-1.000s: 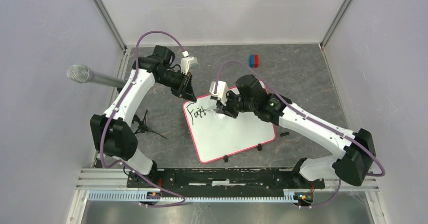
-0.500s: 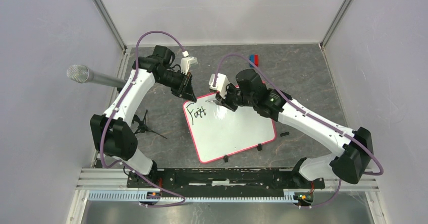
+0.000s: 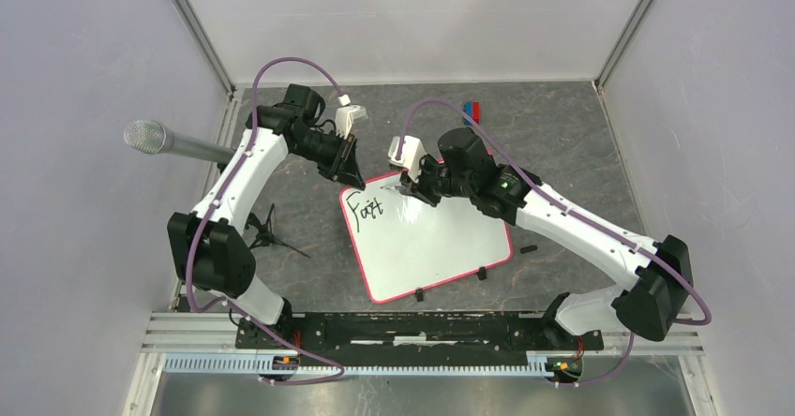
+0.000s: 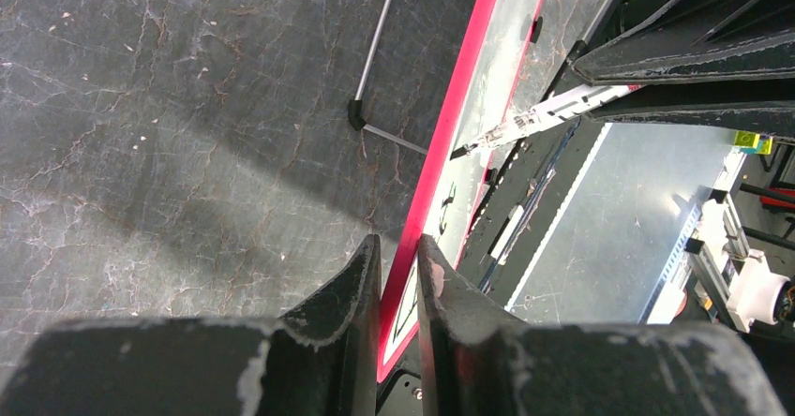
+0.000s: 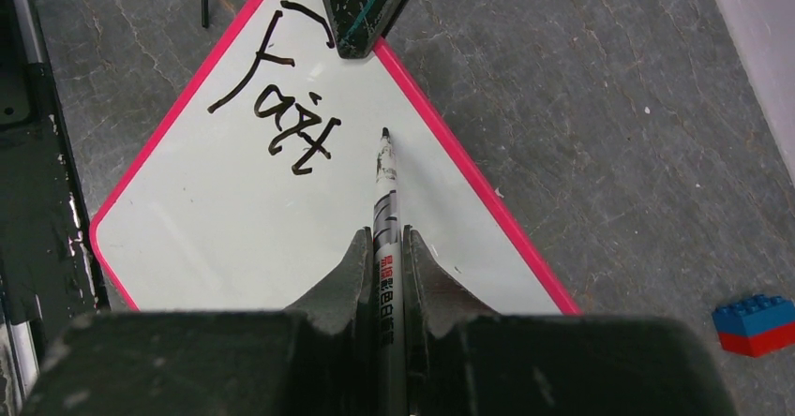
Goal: Write a sentence on the whiteboard
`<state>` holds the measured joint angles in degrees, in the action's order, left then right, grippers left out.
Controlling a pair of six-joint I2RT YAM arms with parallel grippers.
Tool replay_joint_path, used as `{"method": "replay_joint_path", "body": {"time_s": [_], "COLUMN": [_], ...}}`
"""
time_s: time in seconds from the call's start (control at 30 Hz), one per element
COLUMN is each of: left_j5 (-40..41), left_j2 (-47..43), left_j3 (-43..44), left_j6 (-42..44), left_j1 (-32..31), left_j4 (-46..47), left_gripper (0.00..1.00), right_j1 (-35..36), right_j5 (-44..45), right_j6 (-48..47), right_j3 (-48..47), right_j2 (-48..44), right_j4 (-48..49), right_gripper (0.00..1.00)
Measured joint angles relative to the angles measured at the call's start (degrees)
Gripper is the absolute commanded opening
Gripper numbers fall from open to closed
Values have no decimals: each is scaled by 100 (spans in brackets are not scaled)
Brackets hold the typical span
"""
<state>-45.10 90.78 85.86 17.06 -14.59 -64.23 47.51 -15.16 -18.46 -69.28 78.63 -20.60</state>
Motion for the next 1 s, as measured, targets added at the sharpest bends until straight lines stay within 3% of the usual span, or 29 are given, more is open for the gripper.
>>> {"method": "replay_joint_path", "body": {"time_s": [0.5,1.0], "left_j5": [-2,-4], "left_j2": [0,-9], "left_j3": [0,0], "left_j6": [0,0], "left_j1": [0,0], "left_j4": [0,-2], "left_gripper": [2,2], "right_j1": [57,85], "right_j5": [-372,-254], "right_j6": [262,258], "right_j3": [872,570], "right_j2": [-413,-271], "right_j4": [164,125], "right_gripper": [0,0]}}
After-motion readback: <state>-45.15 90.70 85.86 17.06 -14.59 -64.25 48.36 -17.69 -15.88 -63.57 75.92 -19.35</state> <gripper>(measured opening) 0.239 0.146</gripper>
